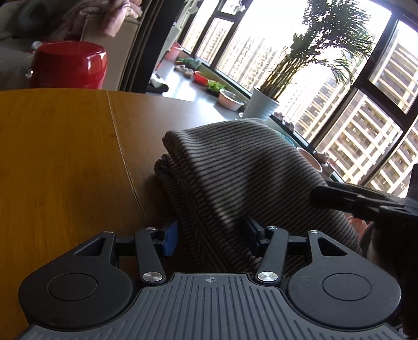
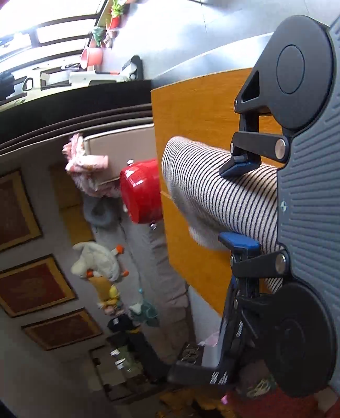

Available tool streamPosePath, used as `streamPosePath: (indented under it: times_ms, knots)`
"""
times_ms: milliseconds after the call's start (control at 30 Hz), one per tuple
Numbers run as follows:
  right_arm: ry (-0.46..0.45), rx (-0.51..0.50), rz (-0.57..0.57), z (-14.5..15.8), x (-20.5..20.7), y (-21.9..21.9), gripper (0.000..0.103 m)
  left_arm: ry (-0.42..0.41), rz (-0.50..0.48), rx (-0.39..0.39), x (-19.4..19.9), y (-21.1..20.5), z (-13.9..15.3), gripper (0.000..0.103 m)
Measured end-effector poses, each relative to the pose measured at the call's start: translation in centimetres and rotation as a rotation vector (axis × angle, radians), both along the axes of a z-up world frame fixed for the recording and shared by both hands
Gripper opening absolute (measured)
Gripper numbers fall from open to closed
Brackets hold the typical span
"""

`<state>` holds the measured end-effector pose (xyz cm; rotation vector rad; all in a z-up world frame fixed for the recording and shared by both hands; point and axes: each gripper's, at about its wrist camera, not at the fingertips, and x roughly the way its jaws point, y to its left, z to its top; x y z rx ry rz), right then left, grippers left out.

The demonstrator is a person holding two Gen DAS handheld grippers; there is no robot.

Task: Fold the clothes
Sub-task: 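Hold the sweater end with both grippers and fold it over the body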

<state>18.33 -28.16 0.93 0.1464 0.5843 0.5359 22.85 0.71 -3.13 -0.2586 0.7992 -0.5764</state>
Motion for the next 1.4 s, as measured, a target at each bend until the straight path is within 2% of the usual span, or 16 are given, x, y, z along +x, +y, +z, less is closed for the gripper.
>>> streamPosePath:
  times_ms: [33, 133, 300, 400, 433, 633, 700, 767, 833, 867, 900, 967, 1033, 1233, 1333, 1400]
  knots:
    - [0.022, -0.056, -0.021, -0.7, 0.3, 0.5, 0.048, 0.001, 0.004, -0.002, -0.1, 0.2, 0.0, 0.062]
    - [0.045, -0.095, -0.047, -2.7, 0.2, 0.8, 0.048, -0.010, 0.000, -0.006, -0.5, 0.3, 0.8, 0.061]
    - [0.035, -0.111, -0.049, -2.6, -0.2, 0.7, 0.049, -0.043, -0.046, -0.025, -0.9, -1.0, 1.9, 0.070]
    - [0.033, -0.105, -0.047, -2.6, -0.1, 0.7, 0.051, -0.063, -0.066, 0.053, -1.1, -2.3, 1.3, 0.064]
    - [0.033, -0.100, -0.046, -2.6, -0.1, 0.6, 0.052, -0.071, -0.068, 0.094, -1.1, -2.7, 0.9, 0.065]
    - [0.137, 0.116, -0.085, -3.7, 0.7, -2.7, 0.066, -0.045, -0.068, 0.051, -1.0, -1.9, -0.2, 0.066]
    - [0.183, 0.156, -0.103, -4.7, 1.1, -3.2, 0.071, -0.043, -0.066, 0.048, -1.0, -1.8, -0.3, 0.068]
    - [0.229, 0.225, -0.106, -5.7, 1.5, -3.5, 0.073, -0.029, -0.061, 0.033, -0.7, -1.6, -0.5, 0.070]
    - [0.241, 0.263, -0.072, -5.9, 1.8, -3.0, 0.071, -0.019, -0.049, 0.026, -0.7, -1.3, -0.6, 0.070]
    - [0.214, 0.252, -0.064, -5.4, 1.6, -2.6, 0.068, -0.019, -0.039, 0.028, -0.6, -1.1, -0.6, 0.070]
    - [0.184, 0.239, -0.057, -4.8, 1.3, -2.2, 0.060, -0.019, -0.029, 0.030, -0.6, -0.8, -0.6, 0.070]
    - [0.109, 0.269, -0.021, -3.3, 0.7, -2.3, 0.050, -0.009, -0.021, 0.015, -0.5, -0.3, -0.7, 0.070]
    - [0.093, 0.301, -0.004, -2.3, 0.6, -2.7, 0.049, 0.001, -0.022, 0.005, -0.5, -0.1, -0.9, 0.070]
    - [0.147, 0.087, -0.067, -3.2, 1.6, -1.8, 0.046, -0.025, -0.037, 0.029, -0.7, -0.9, -0.8, 0.072]
    - [0.139, 0.127, -0.075, -2.5, 2.2, -2.3, 0.054, -0.020, -0.038, 0.019, -0.7, -0.8, -0.9, 0.072]
    - [0.124, 0.180, -0.096, -1.8, 3.1, -2.8, 0.070, -0.023, -0.038, 0.019, -0.7, -0.8, -0.9, 0.073]
